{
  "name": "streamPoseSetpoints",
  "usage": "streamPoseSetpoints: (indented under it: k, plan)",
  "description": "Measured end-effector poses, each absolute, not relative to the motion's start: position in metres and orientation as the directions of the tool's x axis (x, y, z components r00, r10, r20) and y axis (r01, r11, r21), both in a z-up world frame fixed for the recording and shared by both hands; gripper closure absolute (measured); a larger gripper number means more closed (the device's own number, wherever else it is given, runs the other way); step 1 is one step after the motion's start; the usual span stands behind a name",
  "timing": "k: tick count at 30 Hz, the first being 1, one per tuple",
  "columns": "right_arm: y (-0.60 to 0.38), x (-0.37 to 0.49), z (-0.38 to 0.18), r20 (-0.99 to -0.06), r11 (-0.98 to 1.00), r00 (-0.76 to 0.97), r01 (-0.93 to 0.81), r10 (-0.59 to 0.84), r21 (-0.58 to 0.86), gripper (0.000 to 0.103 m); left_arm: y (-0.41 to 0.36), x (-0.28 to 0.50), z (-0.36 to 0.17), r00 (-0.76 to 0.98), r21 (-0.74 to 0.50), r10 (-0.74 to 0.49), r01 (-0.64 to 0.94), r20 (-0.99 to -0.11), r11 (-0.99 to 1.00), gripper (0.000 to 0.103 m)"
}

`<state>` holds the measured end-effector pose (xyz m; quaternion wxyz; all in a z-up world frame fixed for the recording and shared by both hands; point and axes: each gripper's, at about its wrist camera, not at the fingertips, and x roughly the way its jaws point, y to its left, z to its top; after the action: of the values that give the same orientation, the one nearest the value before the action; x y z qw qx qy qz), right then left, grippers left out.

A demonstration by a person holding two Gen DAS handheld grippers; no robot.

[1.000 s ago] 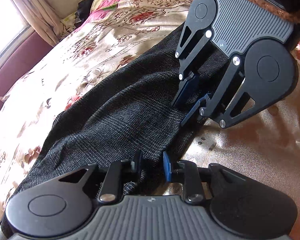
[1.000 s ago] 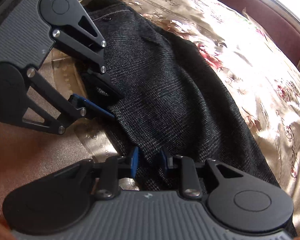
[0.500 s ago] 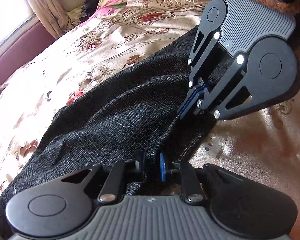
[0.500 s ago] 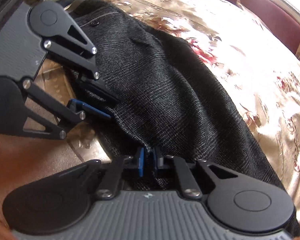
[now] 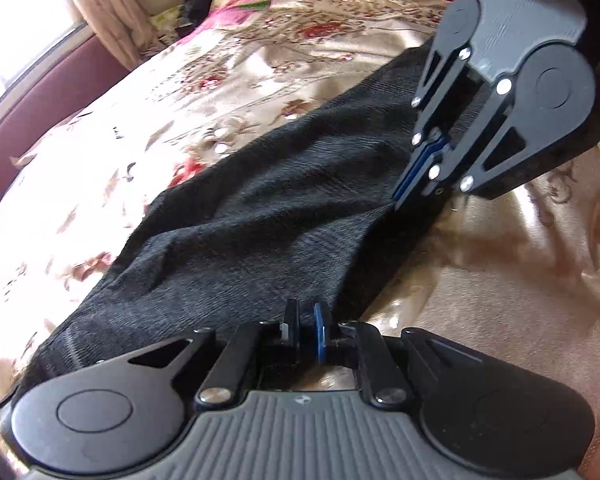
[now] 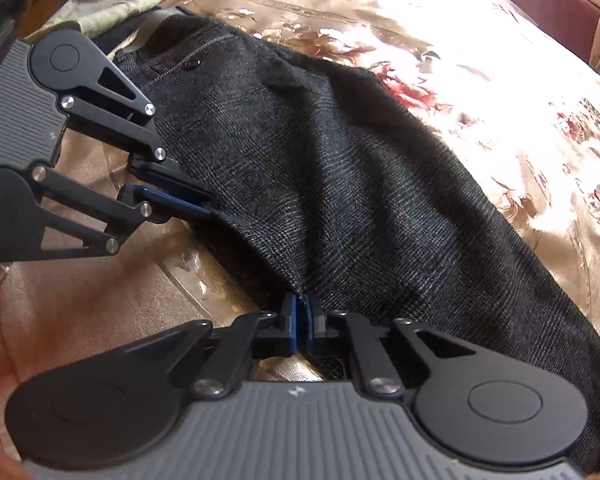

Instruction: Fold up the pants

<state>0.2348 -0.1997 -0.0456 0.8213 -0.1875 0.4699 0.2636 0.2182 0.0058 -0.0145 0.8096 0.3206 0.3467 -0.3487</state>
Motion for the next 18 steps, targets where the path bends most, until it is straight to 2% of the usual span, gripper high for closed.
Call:
streamPoseSetpoints:
  k: [3, 6, 8, 9, 11, 12, 15, 18]
  plan:
    - [-0.191, 0.233, -0.035, -0.847, 0.771, 0.465, -0.628, 0.259, -0.108, 0.093, 0.030, 0.228, -0.014, 0.582, 0.331, -0.258, 0.714, -0.771, 0.617, 0.075]
    - [-0.173, 0.237, -0.043, -0.840, 0.751, 0.458, -0.653, 0.291, -0.096, 0.092, 0.055, 0.239, -0.025, 0.613, 0.375, -0.165, 0.650, -0.773, 0.662, 0.075]
    - [-0.156, 0.243, -0.051, -0.828, 0.744, 0.455, -0.665, 0.327, -0.072, 0.085, 0.073, 0.245, -0.023, 0.620, 0.370, -0.143, 0.621, -0.772, 0.691, 0.074]
    - [-0.148, 0.245, -0.054, -0.834, 0.737, 0.443, -0.672, 0.329, -0.066, 0.085, 0.082, 0.247, -0.018, 0.624, 0.368, -0.143, 0.613, -0.768, 0.700, 0.074]
    - [-0.136, 0.244, -0.056, -0.844, 0.724, 0.427, -0.686, 0.325, -0.068, 0.083, 0.094, 0.252, -0.015, 0.684, 0.457, -0.065, 0.553, -0.727, 0.697, 0.074]
    - [-0.133, 0.242, -0.053, -0.841, 0.725, 0.432, -0.685, 0.326, -0.071, 0.083, 0.102, 0.257, -0.014, 0.698, 0.488, -0.025, 0.526, -0.716, 0.697, 0.074]
    - [-0.124, 0.246, -0.034, -0.817, 0.716, 0.443, -0.696, 0.369, -0.054, 0.086, 0.127, 0.275, -0.006, 0.706, 0.474, 0.014, 0.460, -0.708, 0.751, 0.074]
    - [-0.109, 0.267, -0.013, -0.793, 0.702, 0.455, -0.710, 0.406, -0.048, 0.079, 0.140, 0.293, -0.004, 0.744, 0.506, 0.055, 0.396, -0.665, 0.766, 0.074]
